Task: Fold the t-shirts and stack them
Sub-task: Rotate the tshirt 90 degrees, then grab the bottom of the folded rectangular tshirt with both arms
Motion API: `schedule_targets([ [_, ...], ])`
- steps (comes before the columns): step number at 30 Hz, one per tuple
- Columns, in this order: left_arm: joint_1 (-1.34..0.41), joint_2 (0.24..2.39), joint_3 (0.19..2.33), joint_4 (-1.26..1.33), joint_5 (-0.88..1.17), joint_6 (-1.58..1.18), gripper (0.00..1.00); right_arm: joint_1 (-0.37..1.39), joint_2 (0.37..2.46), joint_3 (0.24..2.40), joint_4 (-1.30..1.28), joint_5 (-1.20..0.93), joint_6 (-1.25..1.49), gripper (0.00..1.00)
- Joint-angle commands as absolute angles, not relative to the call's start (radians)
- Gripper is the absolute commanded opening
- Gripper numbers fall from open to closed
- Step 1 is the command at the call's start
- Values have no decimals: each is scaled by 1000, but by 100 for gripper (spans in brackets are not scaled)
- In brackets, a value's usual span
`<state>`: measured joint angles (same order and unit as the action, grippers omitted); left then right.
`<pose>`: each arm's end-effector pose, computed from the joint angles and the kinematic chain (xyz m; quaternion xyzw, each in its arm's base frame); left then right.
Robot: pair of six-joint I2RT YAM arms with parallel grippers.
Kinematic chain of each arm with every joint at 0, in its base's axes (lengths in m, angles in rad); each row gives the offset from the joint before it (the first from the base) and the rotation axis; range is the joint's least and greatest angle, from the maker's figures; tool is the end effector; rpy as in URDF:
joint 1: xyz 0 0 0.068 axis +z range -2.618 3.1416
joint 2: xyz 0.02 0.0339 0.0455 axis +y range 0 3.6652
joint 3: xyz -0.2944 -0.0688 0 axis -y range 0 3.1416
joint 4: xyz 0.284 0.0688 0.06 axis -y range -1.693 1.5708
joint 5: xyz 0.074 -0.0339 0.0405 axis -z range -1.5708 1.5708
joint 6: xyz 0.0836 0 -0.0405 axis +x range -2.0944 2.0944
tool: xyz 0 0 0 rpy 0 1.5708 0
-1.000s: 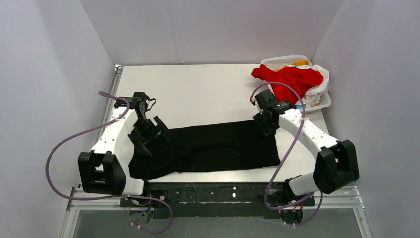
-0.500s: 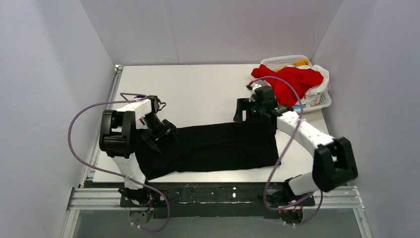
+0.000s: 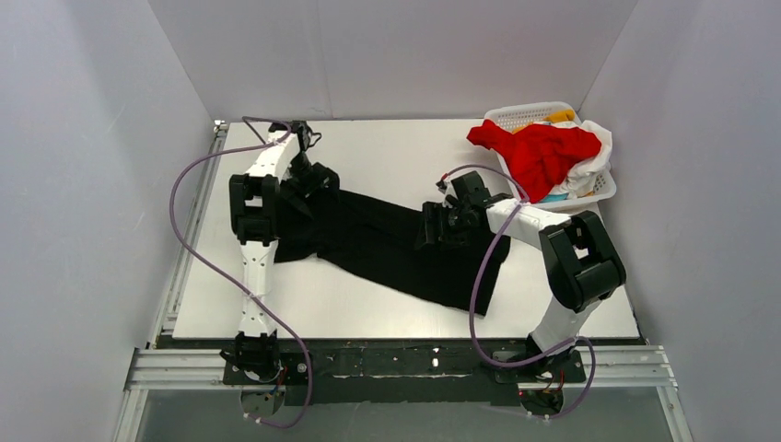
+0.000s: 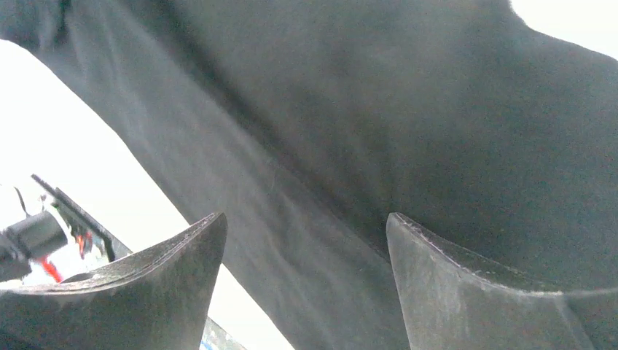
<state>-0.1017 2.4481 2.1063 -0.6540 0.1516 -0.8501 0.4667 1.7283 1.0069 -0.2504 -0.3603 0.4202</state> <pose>0.6148 -0.0754 0.1316 -0.3295 0.8979 -0.1941 0.2181 0.3483 0.2085 0.1360 -0.0747 0.9385 0.2792 0.1887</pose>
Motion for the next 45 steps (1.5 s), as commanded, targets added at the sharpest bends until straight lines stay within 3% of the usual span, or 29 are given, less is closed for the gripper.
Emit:
schedule_targets([
  [1, -134, 2700, 2433, -601, 290, -963, 98, 595, 1686, 971, -346, -494, 400, 89],
  [4, -193, 2830, 2573, -361, 432, -1048, 98, 735, 1696, 1016, -424, -523, 359, 89],
  [13, -339, 2930, 2617, 95, 305, -1079, 98, 873, 1725, 1137, -409, -586, 368, 91],
  [19, -322, 2841, 2559, 27, 168, -905, 98, 871, 1612, 1110, -422, -460, 393, 92],
  [28, -256, 2808, 2648, -134, 60, -830, 98, 871, 1363, 997, -439, -239, 481, 92],
  [37, -230, 2511, 2535, -159, 191, -665, 98, 853, 1194, 858, -504, -98, 610, 93],
  [42, -230, 2202, 2255, -232, 313, -557, 98, 849, 1165, 824, -515, -140, 662, 93],
  [45, -240, 1967, 1958, -265, 324, -511, 98, 849, 1145, 778, -483, -167, 686, 93],
])
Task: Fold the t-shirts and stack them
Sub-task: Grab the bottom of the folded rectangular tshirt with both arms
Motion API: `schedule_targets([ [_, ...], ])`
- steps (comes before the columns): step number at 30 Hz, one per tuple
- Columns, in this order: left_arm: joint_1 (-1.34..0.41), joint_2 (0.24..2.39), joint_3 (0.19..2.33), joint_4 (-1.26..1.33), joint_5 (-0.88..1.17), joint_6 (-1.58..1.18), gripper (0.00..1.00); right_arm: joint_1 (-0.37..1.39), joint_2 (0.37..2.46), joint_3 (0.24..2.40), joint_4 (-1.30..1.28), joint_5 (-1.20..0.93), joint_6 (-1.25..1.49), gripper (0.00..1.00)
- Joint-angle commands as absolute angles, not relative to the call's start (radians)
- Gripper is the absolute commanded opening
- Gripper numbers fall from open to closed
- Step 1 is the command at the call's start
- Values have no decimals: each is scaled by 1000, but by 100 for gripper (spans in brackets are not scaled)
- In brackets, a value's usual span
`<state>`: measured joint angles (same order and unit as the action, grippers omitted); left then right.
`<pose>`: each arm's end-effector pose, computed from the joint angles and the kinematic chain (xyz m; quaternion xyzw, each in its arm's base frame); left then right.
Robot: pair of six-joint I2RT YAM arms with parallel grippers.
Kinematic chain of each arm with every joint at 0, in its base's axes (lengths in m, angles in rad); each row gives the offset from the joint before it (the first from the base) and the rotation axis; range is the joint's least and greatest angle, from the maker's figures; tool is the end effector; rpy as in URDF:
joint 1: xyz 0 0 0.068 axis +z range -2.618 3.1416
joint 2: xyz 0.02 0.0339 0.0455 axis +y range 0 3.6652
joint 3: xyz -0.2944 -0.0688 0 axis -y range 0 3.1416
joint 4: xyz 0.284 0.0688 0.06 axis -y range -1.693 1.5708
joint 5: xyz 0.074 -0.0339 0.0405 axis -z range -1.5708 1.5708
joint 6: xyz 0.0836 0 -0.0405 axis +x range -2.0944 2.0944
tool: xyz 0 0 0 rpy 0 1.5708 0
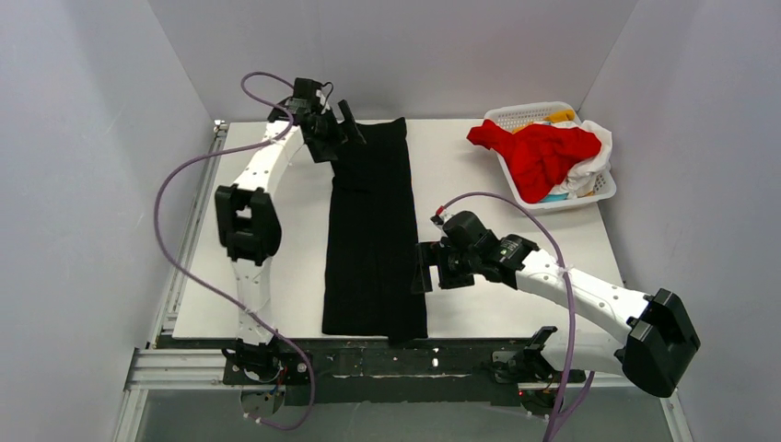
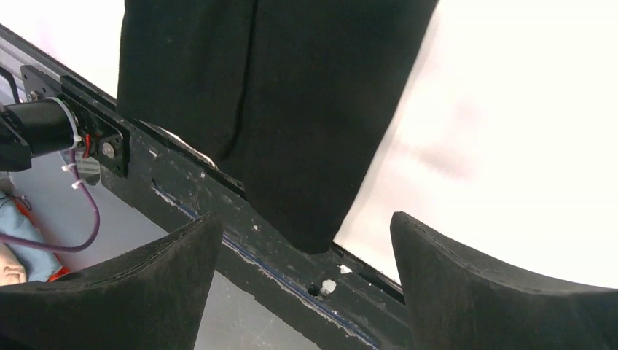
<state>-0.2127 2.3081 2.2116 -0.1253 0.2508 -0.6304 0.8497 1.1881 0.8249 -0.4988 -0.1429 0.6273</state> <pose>0.6384 -0.1591 0.3297 -0.0843 0.7742 -0.3427 0.5254 0.1884 0.2323 0.2228 -0.1284 0.9269 0.2825 0.2109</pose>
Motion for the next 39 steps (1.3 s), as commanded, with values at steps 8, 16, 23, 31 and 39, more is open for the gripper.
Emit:
schedule_targets([
  [8, -319, 1305, 1067, -339, 132, -672, 98, 854, 1150, 716, -517, -261, 771, 89],
  [16, -379, 968, 695, -468, 216, -794, 98, 861, 1198, 640, -456, -375, 893, 73],
  [23, -401, 960, 535, -405, 288, -832, 82, 867, 1312, 632, -370, -437, 903, 65],
  [31, -425, 997, 438, -315, 330, -854, 58, 875, 1394, 628, -341, -486, 904, 58],
  [39, -426, 1066, 390, -203, 321, -860, 34, 884, 1470, 601, -260, -545, 912, 47],
])
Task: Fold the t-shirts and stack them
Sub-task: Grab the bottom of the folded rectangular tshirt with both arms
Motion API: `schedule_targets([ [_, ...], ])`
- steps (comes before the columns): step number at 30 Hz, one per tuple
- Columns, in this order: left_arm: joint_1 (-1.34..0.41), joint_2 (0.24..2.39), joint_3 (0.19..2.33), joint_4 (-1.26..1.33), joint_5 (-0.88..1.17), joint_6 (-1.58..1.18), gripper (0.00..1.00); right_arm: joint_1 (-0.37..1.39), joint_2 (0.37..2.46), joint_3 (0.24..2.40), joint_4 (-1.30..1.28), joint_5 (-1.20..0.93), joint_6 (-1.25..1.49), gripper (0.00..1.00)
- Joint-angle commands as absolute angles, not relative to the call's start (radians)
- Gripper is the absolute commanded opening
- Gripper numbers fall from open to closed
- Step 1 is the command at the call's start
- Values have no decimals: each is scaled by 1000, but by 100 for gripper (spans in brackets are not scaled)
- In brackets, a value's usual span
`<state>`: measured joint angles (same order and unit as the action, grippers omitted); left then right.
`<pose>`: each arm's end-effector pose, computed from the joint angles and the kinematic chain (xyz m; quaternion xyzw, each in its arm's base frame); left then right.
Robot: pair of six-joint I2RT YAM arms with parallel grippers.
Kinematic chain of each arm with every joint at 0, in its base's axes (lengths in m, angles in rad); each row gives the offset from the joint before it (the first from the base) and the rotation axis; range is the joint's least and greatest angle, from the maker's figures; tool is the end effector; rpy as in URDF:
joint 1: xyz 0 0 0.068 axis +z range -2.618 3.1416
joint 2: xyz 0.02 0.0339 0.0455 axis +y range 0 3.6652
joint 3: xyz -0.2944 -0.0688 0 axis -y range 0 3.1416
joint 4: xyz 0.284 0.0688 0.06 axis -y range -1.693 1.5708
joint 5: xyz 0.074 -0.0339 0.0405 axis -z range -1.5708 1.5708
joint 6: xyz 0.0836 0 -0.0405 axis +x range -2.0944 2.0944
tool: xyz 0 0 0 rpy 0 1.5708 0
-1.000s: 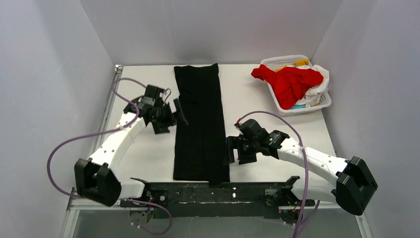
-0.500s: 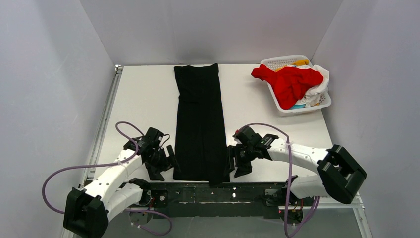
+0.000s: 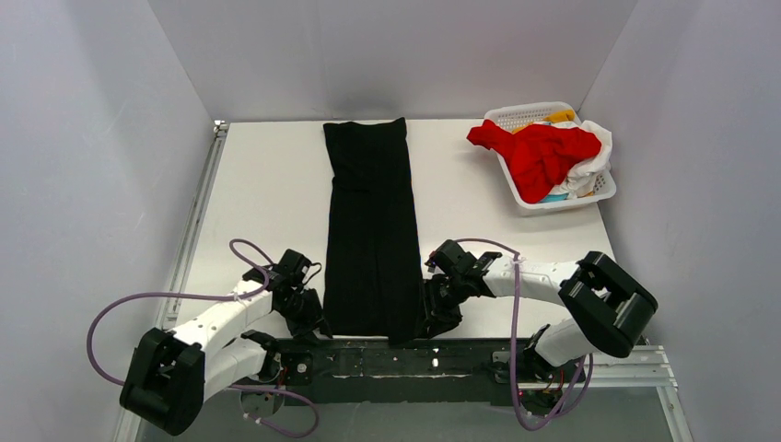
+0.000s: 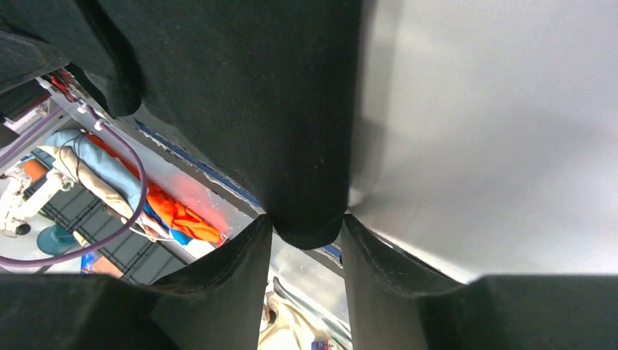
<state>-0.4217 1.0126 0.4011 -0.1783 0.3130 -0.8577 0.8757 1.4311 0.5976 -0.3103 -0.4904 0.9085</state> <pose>0.2077 -0.1214 0.1403 -0.1396 0.9046 -0.3401 0.2156 0.1462 0.2368 0.1006 0.0359 -0.9488 -0.3089 0.0556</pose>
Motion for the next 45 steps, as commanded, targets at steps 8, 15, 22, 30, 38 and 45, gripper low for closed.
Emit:
schedule_targets([
  [8, -428, 1123, 384, -161, 329, -838, 10, 888, 1488, 633, -268, -557, 885, 33],
  [15, -428, 1107, 383, -154, 398, -806, 0, 890, 1476, 660, -296, -538, 863, 18],
  [22, -440, 999, 314, -252, 499, -824, 0, 921, 1404, 624, -327, -528, 856, 8],
  [30, -439, 866, 402, -342, 325, -841, 41, 922, 1403, 657, -347, -491, 843, 7],
  [38, -439, 1036, 489, -305, 236, -778, 52, 922, 1401, 662, -352, -486, 841, 7],
  [45, -439, 1142, 458, -236, 332, -796, 14, 922, 1396, 663, -348, -481, 840, 6],
])
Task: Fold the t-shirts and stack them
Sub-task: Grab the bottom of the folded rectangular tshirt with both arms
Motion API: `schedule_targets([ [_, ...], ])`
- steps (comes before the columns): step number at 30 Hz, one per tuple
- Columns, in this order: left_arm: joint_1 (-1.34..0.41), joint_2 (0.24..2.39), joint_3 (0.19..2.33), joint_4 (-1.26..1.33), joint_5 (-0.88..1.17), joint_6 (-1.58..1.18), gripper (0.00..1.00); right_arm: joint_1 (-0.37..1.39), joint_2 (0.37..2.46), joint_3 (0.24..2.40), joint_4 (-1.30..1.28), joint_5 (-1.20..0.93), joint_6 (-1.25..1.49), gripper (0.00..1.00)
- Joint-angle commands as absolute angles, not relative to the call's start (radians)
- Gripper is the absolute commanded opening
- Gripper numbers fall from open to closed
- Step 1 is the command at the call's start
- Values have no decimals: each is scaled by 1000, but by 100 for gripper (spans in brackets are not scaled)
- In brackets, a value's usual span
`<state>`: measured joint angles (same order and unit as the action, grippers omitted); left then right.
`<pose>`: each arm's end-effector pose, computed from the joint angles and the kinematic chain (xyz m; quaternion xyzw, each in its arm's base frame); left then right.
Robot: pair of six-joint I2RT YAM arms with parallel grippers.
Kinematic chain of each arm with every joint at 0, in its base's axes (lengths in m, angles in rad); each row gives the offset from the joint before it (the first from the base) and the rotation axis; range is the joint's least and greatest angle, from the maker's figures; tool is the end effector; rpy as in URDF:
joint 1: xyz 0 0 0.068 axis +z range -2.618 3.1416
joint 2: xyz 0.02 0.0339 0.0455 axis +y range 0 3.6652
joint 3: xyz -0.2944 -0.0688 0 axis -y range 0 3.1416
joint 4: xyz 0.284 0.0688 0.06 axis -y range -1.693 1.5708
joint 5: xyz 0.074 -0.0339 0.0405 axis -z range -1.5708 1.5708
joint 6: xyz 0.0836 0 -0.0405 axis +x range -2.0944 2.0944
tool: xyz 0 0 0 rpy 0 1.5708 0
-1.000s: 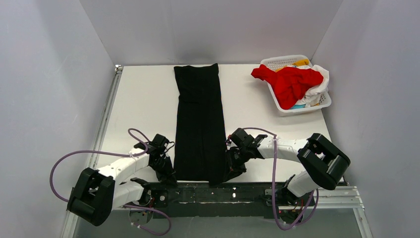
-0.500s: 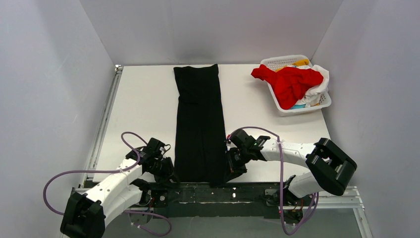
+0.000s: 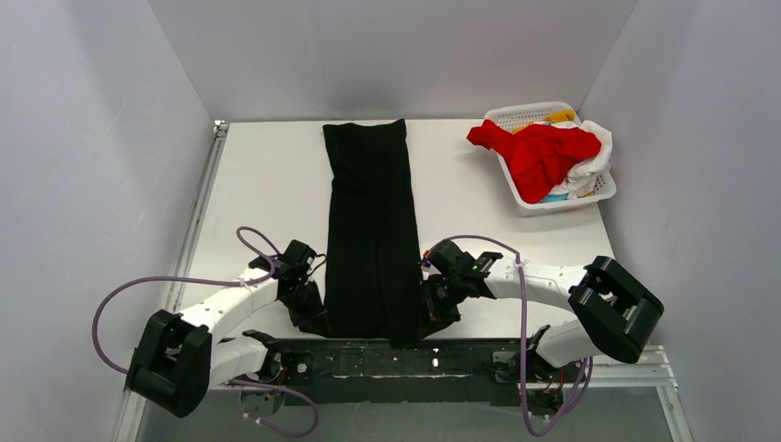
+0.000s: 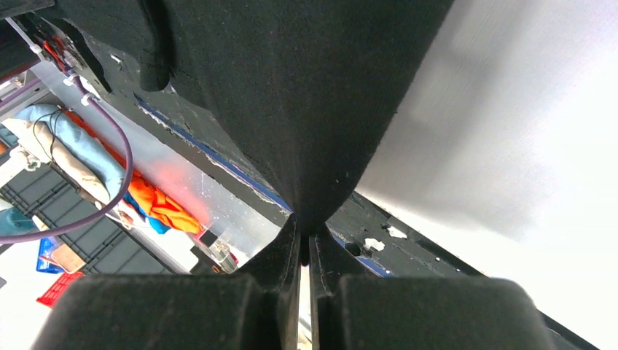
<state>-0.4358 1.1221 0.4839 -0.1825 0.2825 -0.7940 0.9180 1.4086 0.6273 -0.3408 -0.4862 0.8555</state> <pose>0.2271 -0.1314 0.1449 -0.1134 0.9157 -0.3162 0.2207 0.1394 0.2466 0.1134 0.0831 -0.9441 -0.3157 0.0454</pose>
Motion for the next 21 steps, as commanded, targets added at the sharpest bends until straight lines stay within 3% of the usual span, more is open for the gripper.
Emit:
schedule_targets([
  [1, -439, 1135, 449, -225, 350, -808, 3, 922, 1397, 663, -350, -483, 840, 6],
  [14, -443, 818, 392, -301, 454, -969, 0, 931, 1318, 701, -427, -497, 831, 4],
  [21, -440, 994, 561, -168, 408, -971, 0, 892, 1363, 926, -542, -389, 761, 2],
])
